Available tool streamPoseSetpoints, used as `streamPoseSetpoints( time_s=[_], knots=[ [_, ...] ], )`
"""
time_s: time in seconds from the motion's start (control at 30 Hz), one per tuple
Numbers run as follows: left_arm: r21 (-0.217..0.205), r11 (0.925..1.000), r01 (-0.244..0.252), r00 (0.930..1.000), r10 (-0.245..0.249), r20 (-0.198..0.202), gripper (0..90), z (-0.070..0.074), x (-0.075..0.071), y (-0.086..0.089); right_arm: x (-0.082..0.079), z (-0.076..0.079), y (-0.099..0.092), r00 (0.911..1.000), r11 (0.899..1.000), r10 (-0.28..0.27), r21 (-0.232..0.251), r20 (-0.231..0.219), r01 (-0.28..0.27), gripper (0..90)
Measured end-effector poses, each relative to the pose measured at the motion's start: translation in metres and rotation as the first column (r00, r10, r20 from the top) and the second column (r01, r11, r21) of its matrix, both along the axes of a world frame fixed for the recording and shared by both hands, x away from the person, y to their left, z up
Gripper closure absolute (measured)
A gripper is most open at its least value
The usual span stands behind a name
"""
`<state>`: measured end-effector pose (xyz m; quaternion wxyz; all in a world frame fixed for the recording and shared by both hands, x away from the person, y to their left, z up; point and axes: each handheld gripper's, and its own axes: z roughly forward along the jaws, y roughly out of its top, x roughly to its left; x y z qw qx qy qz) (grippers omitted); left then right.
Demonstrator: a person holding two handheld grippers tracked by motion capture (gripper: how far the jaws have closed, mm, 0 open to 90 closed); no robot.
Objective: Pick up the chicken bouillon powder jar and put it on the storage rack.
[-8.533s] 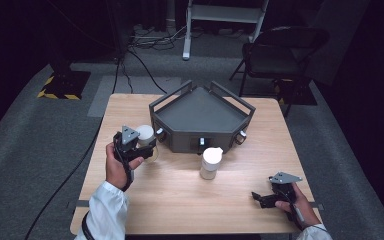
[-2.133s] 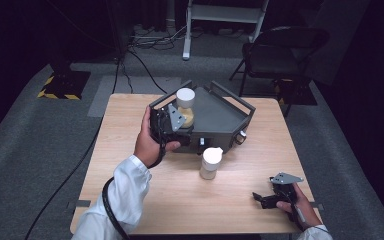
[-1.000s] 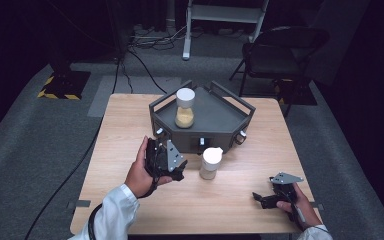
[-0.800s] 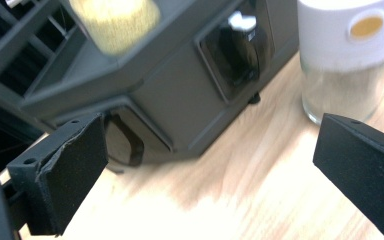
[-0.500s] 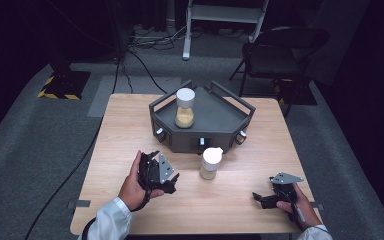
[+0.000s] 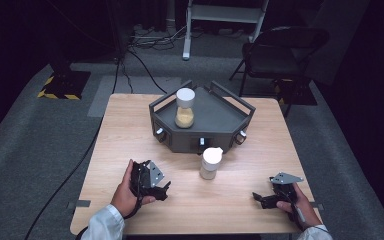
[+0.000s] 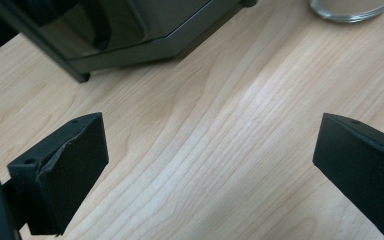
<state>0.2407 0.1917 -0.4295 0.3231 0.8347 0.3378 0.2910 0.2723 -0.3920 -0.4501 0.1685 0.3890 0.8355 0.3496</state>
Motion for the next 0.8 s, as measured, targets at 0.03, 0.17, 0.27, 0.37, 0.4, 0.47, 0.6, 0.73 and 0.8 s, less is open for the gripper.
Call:
streamPoseSetpoints(
  time_s=[0.03, 0.17, 0.27, 0.37, 0.4, 0.47, 0.6, 0.73, 0.8],
  knots=[
    [-0.008, 0.9999, -0.008, 0.9999, 0.008, -0.007, 0.9, -0.001, 0.000, 0.002, 0.000, 0.000, 0.000, 1.0000, 1.000, 0.000, 0.000, 0.000, 0.000, 0.0],
    [-0.015, 0.9996, -0.022, 0.9991, 0.022, -0.037, 0.9, -0.005, 0.002, 0.009, 0.000, 0.000, 0.000, 1.0000, 1.000, 0.000, 0.000, 0.000, 0.000, 0.0],
    [-0.020, 0.9992, -0.035, 0.9976, 0.033, -0.060, 1.0, -0.007, 0.003, 0.014, 0.000, 0.000, 0.000, 1.0000, 1.000, 0.000, 0.000, 0.000, 0.000, 0.0],
    [-0.031, 0.9983, -0.049, 0.9959, 0.047, -0.077, 1.1, -0.009, 0.004, 0.019, 0.000, 0.000, 0.000, 1.0000, 1.000, 0.000, 0.000, 0.000, 0.000, 0.0],
    [-0.036, 0.9979, -0.054, 0.9951, 0.051, -0.085, 1.1, -0.009, 0.004, 0.021, 0.000, 0.000, 0.000, 1.0000, 1.000, 0.000, 0.000, 0.000, 0.000, 0.0],
    [-0.036, 0.9978, -0.055, 0.9940, 0.052, -0.096, 1.1, -0.010, 0.005, 0.023, 0.000, 0.000, 0.000, 1.0000, 1.000, 0.000, 0.000, 0.000, 0.000, 0.0],
    [-0.045, 0.9969, -0.064, 0.9908, 0.058, -0.122, 1.1, -0.012, 0.008, 0.028, 0.000, 0.000, 0.000, 1.0000, 1.000, 0.000, 0.000, 0.000, 0.000, 0.0],
    [-0.048, 0.9966, -0.066, 0.9879, 0.059, -0.144, 1.2, -0.014, 0.012, 0.031, 0.000, 0.000, 0.000, 1.0000, 1.000, 0.000, 0.000, 0.000, 0.000, 0.0],
    [-0.048, 0.9965, -0.068, 0.9851, 0.060, -0.161, 1.3, -0.015, 0.015, 0.033, 0.000, 0.000, 0.000, 1.0000, 1.000, 0.000, 0.000, 0.000, 0.000, 0.0]
  ],
)
